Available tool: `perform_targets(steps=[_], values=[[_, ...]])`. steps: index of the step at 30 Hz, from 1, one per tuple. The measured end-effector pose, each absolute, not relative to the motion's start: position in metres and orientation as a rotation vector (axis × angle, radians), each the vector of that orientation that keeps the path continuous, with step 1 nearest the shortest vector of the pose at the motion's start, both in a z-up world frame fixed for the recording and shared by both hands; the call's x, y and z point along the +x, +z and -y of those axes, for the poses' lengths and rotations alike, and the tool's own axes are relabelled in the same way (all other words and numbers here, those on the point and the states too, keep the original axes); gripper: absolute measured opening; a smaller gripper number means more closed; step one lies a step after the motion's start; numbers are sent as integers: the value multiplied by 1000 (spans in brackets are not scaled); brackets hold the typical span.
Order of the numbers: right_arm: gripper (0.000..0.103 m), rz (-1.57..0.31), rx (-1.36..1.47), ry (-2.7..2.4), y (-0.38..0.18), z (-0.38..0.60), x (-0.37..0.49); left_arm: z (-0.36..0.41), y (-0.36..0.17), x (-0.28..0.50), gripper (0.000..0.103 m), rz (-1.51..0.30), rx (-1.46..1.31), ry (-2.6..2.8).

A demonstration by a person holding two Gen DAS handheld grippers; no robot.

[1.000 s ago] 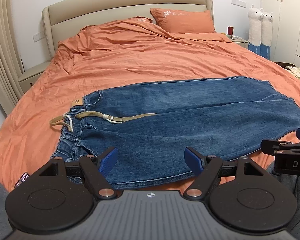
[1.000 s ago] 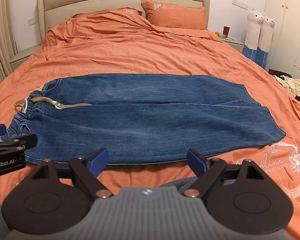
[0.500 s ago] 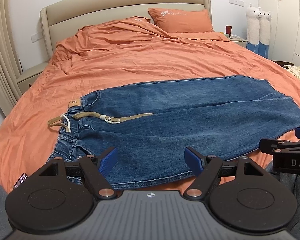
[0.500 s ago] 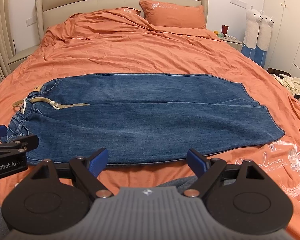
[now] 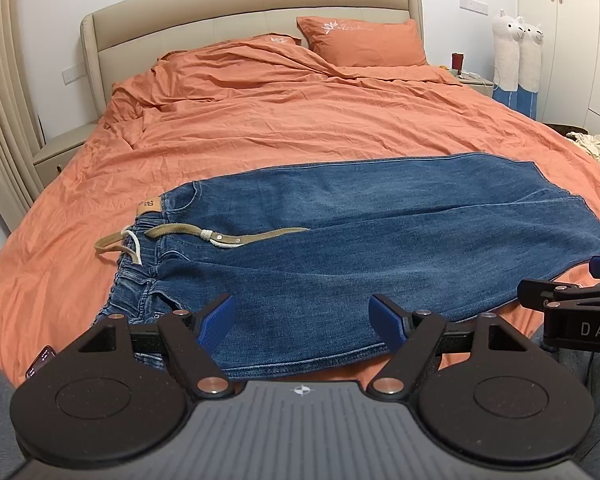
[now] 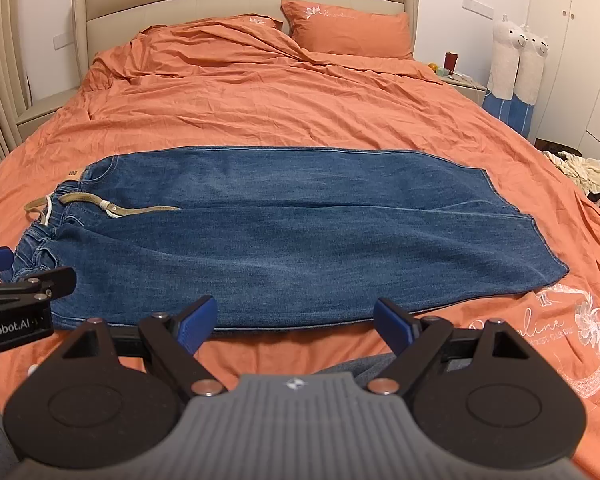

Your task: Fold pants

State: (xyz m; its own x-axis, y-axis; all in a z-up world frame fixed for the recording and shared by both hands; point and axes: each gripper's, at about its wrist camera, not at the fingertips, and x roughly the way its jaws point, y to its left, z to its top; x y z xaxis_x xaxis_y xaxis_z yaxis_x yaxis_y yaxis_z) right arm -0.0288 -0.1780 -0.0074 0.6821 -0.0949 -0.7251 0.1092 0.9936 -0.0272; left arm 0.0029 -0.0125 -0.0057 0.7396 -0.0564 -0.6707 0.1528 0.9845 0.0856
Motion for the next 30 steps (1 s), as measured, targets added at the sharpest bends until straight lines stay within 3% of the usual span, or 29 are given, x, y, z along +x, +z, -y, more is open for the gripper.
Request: perform_targets(steps=[30], values=[[82,-830,31,-112,-12,179,-26,8,-11,2,89,-736,124,-113]])
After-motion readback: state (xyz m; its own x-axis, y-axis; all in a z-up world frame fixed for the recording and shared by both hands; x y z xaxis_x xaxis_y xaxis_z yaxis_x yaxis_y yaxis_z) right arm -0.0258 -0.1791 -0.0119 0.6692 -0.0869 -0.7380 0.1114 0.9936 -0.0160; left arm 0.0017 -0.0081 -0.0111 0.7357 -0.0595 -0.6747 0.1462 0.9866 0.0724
